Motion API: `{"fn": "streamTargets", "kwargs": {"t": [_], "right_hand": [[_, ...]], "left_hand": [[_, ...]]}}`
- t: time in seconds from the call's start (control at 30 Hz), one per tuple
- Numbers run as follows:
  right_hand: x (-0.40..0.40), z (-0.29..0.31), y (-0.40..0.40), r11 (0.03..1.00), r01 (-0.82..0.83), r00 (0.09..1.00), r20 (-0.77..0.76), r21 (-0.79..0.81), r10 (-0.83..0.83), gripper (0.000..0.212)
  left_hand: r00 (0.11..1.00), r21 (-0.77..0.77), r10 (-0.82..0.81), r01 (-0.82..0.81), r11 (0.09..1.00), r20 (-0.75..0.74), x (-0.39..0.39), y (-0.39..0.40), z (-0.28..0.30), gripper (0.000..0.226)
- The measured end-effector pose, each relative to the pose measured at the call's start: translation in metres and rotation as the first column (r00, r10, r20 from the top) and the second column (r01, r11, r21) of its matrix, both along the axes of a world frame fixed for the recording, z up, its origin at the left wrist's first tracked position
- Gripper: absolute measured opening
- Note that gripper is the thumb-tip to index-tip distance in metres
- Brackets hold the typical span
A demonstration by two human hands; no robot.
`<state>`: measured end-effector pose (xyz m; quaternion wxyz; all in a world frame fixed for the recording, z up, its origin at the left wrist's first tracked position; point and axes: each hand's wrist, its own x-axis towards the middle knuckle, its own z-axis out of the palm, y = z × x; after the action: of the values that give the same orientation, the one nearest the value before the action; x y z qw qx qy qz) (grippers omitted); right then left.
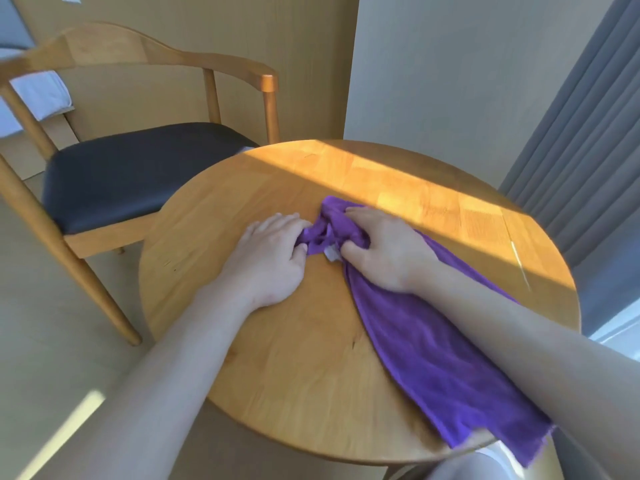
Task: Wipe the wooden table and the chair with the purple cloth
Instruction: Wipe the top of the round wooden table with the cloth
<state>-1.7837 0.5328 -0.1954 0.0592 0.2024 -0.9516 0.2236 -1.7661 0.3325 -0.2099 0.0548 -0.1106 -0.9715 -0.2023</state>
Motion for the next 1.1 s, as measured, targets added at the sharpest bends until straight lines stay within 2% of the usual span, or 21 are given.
{"fn": "streamTargets", "kwargs": {"t": [0.1, 0.2, 0.37, 0.47, 0.6, 0.73, 0.8, 0.87, 0.93, 1.0, 1.1], "right_hand": [[-0.049, -0.002, -0.005, 0.987, 0.162, 0.987, 0.022, -0.005, -0.162, 0.028], [-0.084, -0.005, -0.013, 0.976, 0.216, 0.976, 0.020, -0.013, -0.216, 0.026], [-0.092, -0.009, -0.019, 0.976, 0.216, 0.976, 0.001, 0.029, -0.216, 0.025], [-0.069, -0.005, -0.020, 0.987, 0.148, 0.989, -0.030, 0.069, -0.146, 0.026], [-0.011, -0.005, -0.026, 0.996, -0.033, 0.999, -0.035, 0.087, 0.037, 0.020], [0.045, -0.011, -0.020, 0.976, -0.190, 0.981, -0.020, 0.108, 0.194, 0.062], [0.049, -0.010, -0.016, 0.967, -0.239, 0.970, -0.027, 0.088, 0.242, 0.067], [0.032, -0.004, -0.017, 0.962, -0.260, 0.964, -0.025, 0.079, 0.263, 0.064], [0.001, 0.001, -0.019, 0.975, -0.214, 0.977, 0.002, 0.053, 0.214, 0.050], [-0.037, 0.003, -0.020, 0.997, -0.060, 0.998, 0.037, 0.042, 0.058, 0.036], [-0.083, -0.002, -0.022, 0.992, 0.116, 0.991, 0.058, 0.040, -0.118, 0.029]], "left_hand": [[1.000, -0.017, -0.015, 0.015, 1.000, 0.000, 0.012, -0.007, 0.000, 0.047], [0.999, 0.011, -0.033, 0.033, 0.999, -0.019, 0.034, -0.027, -0.003, 0.045], [0.990, 0.159, 0.098, -0.081, 0.984, -0.104, 0.048, -0.046, -0.005, 0.029], [0.987, 0.123, 0.103, -0.088, 0.989, -0.125, 0.045, -0.041, -0.006, 0.026], [0.983, 0.132, 0.105, -0.085, 0.988, -0.147, 0.045, -0.042, -0.007, 0.026], [0.981, 0.095, 0.084, -0.068, 0.993, -0.177, 0.048, -0.039, -0.006, 0.024], [0.981, 0.093, 0.080, -0.064, 0.994, -0.177, 0.048, -0.039, -0.006, 0.023], [0.980, 0.095, 0.093, -0.077, 0.992, -0.176, 0.048, -0.038, -0.006, 0.022], [0.978, 0.103, 0.115, -0.098, 0.990, -0.172, 0.048, -0.037, -0.007, 0.023], [0.978, 0.110, 0.131, -0.113, 0.987, -0.165, 0.049, -0.037, -0.008, 0.026], [0.977, 0.114, 0.140, -0.123, 0.986, -0.158, 0.051, -0.038, -0.009, 0.026]]}}
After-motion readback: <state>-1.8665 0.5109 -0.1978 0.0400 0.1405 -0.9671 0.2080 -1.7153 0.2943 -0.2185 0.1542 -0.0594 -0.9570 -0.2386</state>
